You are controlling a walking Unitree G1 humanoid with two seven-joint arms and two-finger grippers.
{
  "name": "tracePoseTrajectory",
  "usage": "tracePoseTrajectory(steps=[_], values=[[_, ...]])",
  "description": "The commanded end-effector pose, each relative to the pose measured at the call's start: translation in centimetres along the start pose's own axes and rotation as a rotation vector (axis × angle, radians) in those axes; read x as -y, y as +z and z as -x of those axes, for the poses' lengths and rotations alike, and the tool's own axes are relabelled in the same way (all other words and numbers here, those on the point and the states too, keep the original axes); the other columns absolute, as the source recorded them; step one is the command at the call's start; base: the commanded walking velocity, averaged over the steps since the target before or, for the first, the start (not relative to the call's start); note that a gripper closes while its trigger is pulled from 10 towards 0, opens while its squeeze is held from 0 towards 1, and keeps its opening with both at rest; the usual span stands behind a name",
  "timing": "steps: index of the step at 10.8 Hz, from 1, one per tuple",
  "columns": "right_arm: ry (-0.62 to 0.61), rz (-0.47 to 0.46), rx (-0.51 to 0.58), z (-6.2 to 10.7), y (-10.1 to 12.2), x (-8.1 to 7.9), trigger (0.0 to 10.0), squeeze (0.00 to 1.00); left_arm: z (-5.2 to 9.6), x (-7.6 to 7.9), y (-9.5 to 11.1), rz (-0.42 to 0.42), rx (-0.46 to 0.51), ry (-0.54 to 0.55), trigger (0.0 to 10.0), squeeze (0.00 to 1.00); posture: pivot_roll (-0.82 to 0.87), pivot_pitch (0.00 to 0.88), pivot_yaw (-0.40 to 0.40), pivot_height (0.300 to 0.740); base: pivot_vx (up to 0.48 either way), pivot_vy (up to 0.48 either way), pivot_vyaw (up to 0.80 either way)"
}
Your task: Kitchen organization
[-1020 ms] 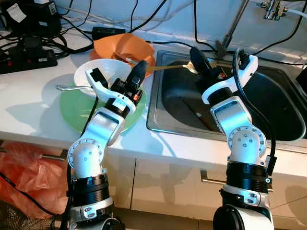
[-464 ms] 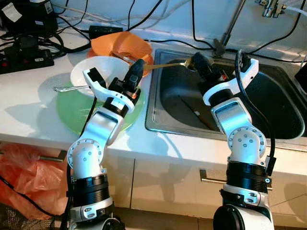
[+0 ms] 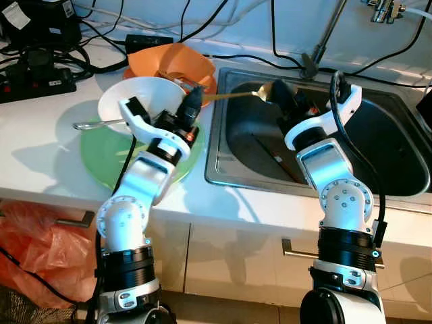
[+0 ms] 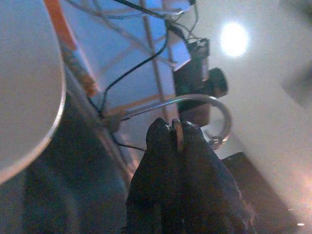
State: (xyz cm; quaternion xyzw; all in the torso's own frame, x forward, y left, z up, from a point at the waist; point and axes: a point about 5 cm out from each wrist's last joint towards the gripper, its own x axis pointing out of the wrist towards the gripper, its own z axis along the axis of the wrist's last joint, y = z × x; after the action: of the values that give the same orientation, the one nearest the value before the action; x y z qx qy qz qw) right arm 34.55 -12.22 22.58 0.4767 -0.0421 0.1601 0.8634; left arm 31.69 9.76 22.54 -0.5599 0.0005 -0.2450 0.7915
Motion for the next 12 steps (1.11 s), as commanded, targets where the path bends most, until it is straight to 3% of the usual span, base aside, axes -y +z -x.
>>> tracePoseTrajectory(steps=[1, 2, 5, 6, 10, 12], values=[[-0.019, 0.007, 0.012, -0.2, 0.2, 0.0, 0.0, 0.0, -0.3, 1.1, -0.9, -0.065, -0.041, -0.021, 10.0, 0.7, 0.06, 0.088, -0.107, 0.74, 0.0, 0.0, 0.0], [-0.024, 0.023, 0.021, -0.3, 0.4, 0.1, 0.0, 0.0, -0.4, 1.2, -0.7, -0.093, -0.036, -0.016, 10.0, 1.0, 0.06, 0.088, -0.107, 0.74, 0.0, 0.0, 0.0], [-0.047, 0.152, 0.053, -0.6, 1.7, 0.9, 0.0, 0.0, -0.2, 1.3, -0.5, -0.192, -0.075, -0.025, 10.0, 1.0, 0.07, 0.091, -0.086, 0.74, 0.0, 0.0, 0.0], [-0.053, 0.253, 0.06, -0.9, 2.9, 1.7, 0.0, 0.0, 0.0, 0.9, -0.3, -0.254, -0.106, -0.007, 10.0, 1.0, 0.07, 0.092, -0.079, 0.74, 0.0, 0.0, 0.0], [-0.106, 0.378, 0.103, -1.6, 5.2, 3.3, 0.0, 0.0, 0.1, 1.2, 0.4, -0.356, -0.129, -0.018, 10.0, 1.0, 0.08, 0.098, -0.065, 0.74, 0.0, 0.0, 0.0], [-0.159, 0.5, 0.104, -2.1, 6.6, 4.6, 0.0, 0.0, 0.1, 1.8, 0.8, -0.505, -0.145, -0.02, 10.0, 1.0, 0.09, 0.103, -0.056, 0.74, 0.0, 0.0, 0.0]])
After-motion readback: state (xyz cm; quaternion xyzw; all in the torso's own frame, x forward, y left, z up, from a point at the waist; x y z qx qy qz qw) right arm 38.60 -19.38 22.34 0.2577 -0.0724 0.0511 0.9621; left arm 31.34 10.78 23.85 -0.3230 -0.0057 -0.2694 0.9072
